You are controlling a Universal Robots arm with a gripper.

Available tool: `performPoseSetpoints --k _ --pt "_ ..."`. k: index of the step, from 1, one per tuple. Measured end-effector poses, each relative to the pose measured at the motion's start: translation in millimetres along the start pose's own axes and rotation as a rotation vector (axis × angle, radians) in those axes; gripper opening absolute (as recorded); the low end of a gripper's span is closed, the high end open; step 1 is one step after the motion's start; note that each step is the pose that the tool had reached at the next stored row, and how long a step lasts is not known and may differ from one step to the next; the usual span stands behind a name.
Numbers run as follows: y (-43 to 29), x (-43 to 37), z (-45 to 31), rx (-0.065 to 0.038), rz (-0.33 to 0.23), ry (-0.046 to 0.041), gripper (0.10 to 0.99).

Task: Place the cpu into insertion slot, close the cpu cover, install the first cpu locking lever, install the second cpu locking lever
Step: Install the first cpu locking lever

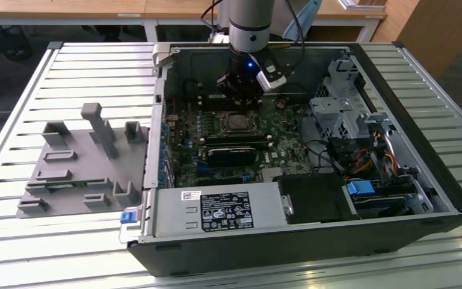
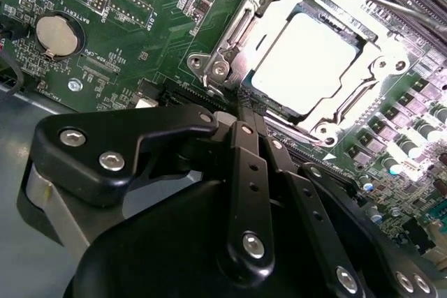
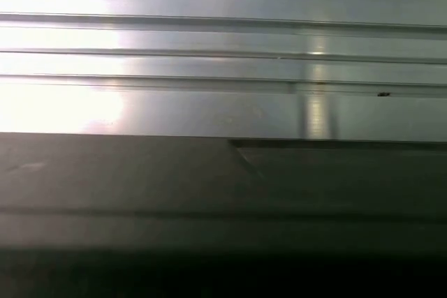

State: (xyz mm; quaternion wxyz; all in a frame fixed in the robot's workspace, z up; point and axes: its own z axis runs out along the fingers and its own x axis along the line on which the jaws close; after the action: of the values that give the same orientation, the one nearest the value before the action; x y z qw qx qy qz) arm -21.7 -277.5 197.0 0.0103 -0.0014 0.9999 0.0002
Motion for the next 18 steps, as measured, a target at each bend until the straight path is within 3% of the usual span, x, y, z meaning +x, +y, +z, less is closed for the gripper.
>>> performPoseSetpoints --k 3,8,12,18 --pt "0.4 0.0 1.4 -0.001 0.000 0.0003 0.106" --pt "0.4 -0.1 1.3 -0.021 0.000 0.0006 0.106" --pt "1.0 -0.6 0.7 -0.028 0.001 -0.0005 0.106" --pt "1.0 -0.9 -13.7 -0.028 0.001 -0.0005 0.106"
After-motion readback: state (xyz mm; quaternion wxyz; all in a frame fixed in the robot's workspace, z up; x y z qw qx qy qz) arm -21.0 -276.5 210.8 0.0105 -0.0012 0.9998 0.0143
